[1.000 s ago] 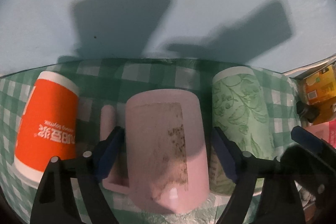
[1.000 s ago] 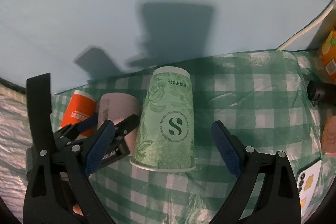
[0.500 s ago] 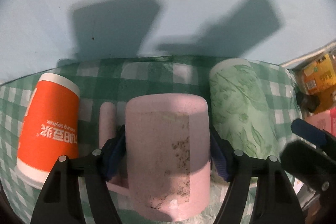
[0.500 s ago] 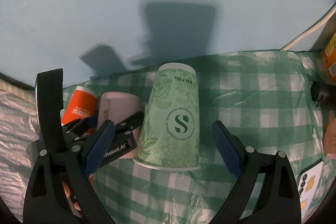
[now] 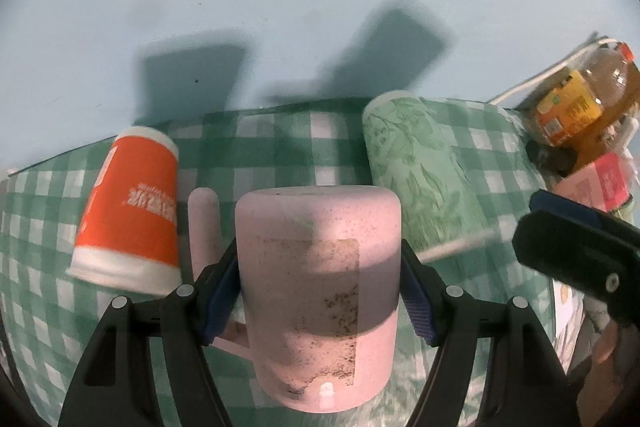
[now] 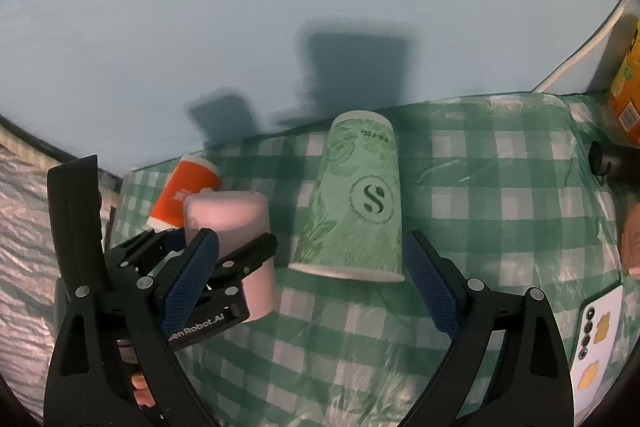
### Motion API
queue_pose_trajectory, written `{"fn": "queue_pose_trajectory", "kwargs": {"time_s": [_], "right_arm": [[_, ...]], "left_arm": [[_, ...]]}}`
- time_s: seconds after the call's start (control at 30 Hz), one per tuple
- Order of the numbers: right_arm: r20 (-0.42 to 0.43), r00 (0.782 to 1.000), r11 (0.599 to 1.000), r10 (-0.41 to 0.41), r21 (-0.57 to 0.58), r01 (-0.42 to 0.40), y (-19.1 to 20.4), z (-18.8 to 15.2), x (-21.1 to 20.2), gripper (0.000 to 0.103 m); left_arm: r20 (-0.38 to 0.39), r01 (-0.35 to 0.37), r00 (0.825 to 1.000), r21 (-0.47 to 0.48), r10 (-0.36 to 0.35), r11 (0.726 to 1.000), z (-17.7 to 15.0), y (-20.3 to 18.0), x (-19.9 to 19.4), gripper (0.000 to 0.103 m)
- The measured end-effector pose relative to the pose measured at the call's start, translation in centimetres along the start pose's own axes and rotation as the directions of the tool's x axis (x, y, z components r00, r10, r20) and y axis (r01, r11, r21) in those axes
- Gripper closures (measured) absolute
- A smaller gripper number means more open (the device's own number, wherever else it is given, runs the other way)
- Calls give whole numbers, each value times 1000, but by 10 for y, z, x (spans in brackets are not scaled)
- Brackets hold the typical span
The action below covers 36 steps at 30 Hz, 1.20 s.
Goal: Flip cup upside down
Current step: 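Lift the pink mug with the right tool and rotate it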
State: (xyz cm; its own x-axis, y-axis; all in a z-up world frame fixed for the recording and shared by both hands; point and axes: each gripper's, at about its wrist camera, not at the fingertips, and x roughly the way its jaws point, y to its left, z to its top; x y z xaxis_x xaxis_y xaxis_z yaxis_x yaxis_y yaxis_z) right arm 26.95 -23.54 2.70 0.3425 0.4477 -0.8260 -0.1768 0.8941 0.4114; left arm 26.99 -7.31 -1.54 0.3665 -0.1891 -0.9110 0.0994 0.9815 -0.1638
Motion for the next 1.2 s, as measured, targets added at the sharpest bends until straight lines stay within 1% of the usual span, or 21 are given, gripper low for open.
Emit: {"fn": "queue_pose_trajectory", "kwargs": {"time_s": [0.2, 0.37, 0.5, 0.57, 0.67, 0.9, 1.2], "right_arm": [[11, 1000, 999, 15, -39, -15, 12, -26, -12, 10], [-8, 999, 997, 35, -70, -35, 22, -56, -14, 10], [-40, 998, 997, 41, -59, -43, 25, -78, -9, 10], [-52, 998, 997, 47, -54, -50, 27, -85, -8, 10], [-75, 997, 998, 35, -53, -39, 27, -94, -1, 10], [-106, 994, 999, 23, -43, -28, 25, -108, 7, 10], [-119, 993, 999, 24, -20, -26, 17, -107, 13, 10]], "left_arm": [[14, 46, 999, 42, -46, 998, -32, -5, -25, 29], [4, 77, 997, 71, -77, 995, -67, -8, -38, 29], [-10, 80, 997, 71, -79, 994, -86, -9, -36, 29], [-29, 82, 996, 73, -80, 994, -95, -10, -30, 29], [-60, 92, 994, 71, -88, 993, -103, -9, -22, 29], [-83, 90, 993, 78, -84, 993, -105, -14, -9, 29], [-119, 90, 989, 64, -82, 994, -104, -14, 3, 29]]}}
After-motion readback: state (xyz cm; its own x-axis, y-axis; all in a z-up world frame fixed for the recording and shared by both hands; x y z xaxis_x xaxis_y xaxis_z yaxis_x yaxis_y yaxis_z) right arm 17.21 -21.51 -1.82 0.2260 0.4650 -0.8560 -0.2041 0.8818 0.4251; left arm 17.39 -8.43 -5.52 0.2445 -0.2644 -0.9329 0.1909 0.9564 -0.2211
